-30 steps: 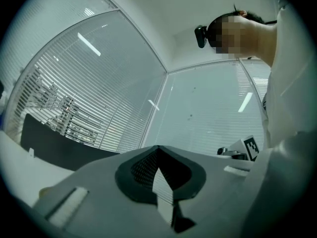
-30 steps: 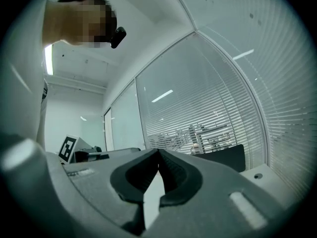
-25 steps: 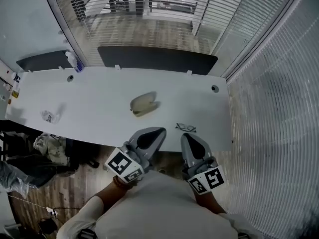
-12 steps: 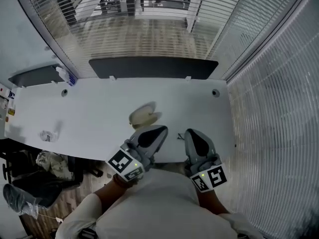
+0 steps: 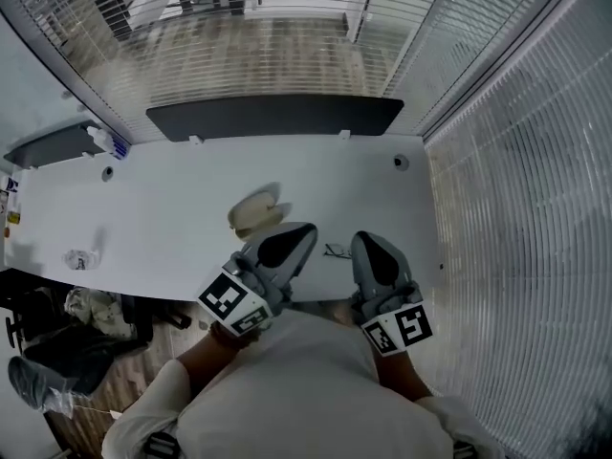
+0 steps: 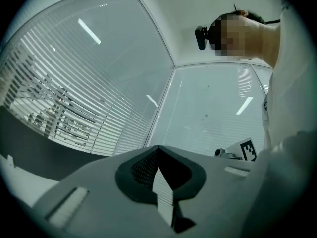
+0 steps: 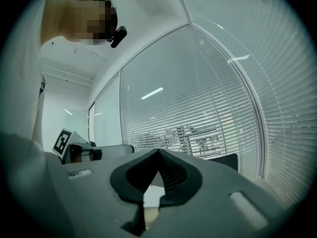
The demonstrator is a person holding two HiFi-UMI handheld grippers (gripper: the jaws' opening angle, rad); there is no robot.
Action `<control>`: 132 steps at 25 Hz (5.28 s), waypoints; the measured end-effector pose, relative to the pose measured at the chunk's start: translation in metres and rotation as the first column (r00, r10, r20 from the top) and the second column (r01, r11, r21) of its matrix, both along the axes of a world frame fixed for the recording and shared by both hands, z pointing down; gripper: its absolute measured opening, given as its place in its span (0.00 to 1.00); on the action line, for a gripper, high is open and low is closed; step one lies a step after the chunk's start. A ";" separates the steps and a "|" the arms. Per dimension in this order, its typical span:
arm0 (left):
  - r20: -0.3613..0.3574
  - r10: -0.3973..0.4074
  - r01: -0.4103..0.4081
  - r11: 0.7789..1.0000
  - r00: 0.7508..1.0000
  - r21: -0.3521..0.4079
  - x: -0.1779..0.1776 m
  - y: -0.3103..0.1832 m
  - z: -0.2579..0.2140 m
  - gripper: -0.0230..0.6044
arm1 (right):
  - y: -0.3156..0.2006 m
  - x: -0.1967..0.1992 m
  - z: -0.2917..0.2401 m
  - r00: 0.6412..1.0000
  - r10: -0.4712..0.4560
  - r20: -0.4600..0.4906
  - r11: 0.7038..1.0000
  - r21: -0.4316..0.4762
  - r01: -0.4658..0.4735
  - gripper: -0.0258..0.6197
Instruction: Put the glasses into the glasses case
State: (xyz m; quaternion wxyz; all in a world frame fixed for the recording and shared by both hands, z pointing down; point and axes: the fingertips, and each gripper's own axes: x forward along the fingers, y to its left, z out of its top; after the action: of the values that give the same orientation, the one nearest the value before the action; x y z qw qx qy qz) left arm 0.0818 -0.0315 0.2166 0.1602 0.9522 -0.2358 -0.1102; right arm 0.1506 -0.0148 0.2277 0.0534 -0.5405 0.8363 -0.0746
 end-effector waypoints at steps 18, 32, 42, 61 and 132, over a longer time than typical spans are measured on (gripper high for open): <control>0.055 0.053 -0.047 0.994 0.997 -0.102 0.015 0.005 0.054 0.04 | 0.012 0.007 0.049 1.000 0.002 -0.025 0.991 -0.133 -0.006 0.04; 0.084 0.099 -0.082 0.978 0.991 -0.190 0.028 0.022 0.092 0.04 | 0.031 0.016 0.082 1.000 0.020 -0.017 0.976 -0.217 -0.023 0.04; 0.116 0.122 -0.090 0.965 0.986 -0.247 0.037 0.023 0.123 0.04 | 0.027 0.020 0.122 0.996 -0.028 -0.089 0.967 -0.253 0.005 0.04; 0.220 0.178 -0.087 0.925 0.959 -0.371 0.053 0.007 0.255 0.04 | 0.020 0.027 0.253 0.744 -0.346 -0.572 0.913 -0.387 0.127 0.15; 0.279 0.158 -0.028 0.907 0.947 -0.420 0.047 0.003 0.322 0.04 | 0.028 0.039 0.379 0.297 -0.669 -0.681 0.743 -0.610 0.276 0.07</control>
State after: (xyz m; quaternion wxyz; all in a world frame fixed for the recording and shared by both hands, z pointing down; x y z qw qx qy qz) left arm 0.1285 -0.0282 0.5385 0.3234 0.9128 -0.2292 0.0987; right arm 0.1896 0.0136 0.6066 -0.5116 -0.2182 0.8301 0.0401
